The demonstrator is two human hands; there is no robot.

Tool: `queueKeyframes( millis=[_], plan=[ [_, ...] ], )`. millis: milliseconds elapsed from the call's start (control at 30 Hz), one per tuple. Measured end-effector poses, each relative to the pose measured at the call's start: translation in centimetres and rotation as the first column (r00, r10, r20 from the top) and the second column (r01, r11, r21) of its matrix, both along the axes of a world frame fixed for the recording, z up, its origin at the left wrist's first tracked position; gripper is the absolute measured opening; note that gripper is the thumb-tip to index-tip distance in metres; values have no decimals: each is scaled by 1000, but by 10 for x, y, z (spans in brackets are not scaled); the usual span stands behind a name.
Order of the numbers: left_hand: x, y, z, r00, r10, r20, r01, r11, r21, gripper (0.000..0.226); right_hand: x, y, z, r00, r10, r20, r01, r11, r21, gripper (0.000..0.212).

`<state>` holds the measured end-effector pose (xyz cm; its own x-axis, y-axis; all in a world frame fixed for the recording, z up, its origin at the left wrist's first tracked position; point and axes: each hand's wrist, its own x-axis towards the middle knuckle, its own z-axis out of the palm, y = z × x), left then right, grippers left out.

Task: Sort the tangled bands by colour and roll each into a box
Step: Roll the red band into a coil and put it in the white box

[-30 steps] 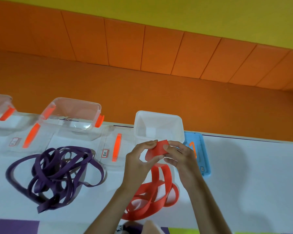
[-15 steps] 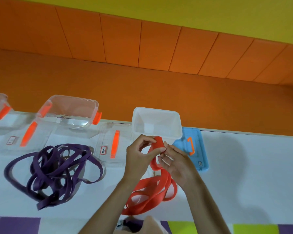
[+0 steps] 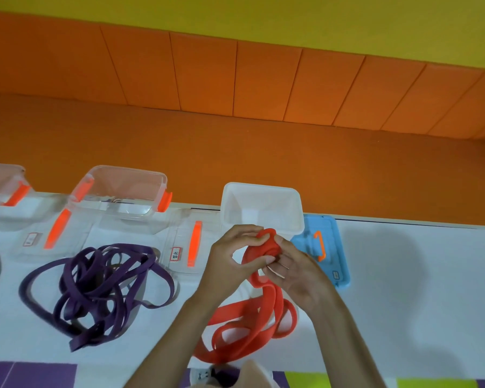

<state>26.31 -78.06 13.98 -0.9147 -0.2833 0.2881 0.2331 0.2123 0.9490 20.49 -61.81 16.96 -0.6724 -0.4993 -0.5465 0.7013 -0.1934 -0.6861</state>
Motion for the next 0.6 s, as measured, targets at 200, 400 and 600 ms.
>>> queueKeyframes(
  millis=[200, 400, 600],
  plan=[
    [-3, -6, 1, 995, -84, 56, 87, 995, -49, 38, -5, -3, 2, 999, 21, -46, -15, 992, 127, 21],
    [-5, -4, 0, 992, -92, 88, 96, 995, -39, 33, -11, 4, 4, 992, 31, -122, -20, 995, 94, 14],
    [-5, -12, -2, 974, -126, 191, 116, 991, 59, 29, -10, 4, 5, 913, 140, -382, -46, 969, 244, 38]
  ],
)
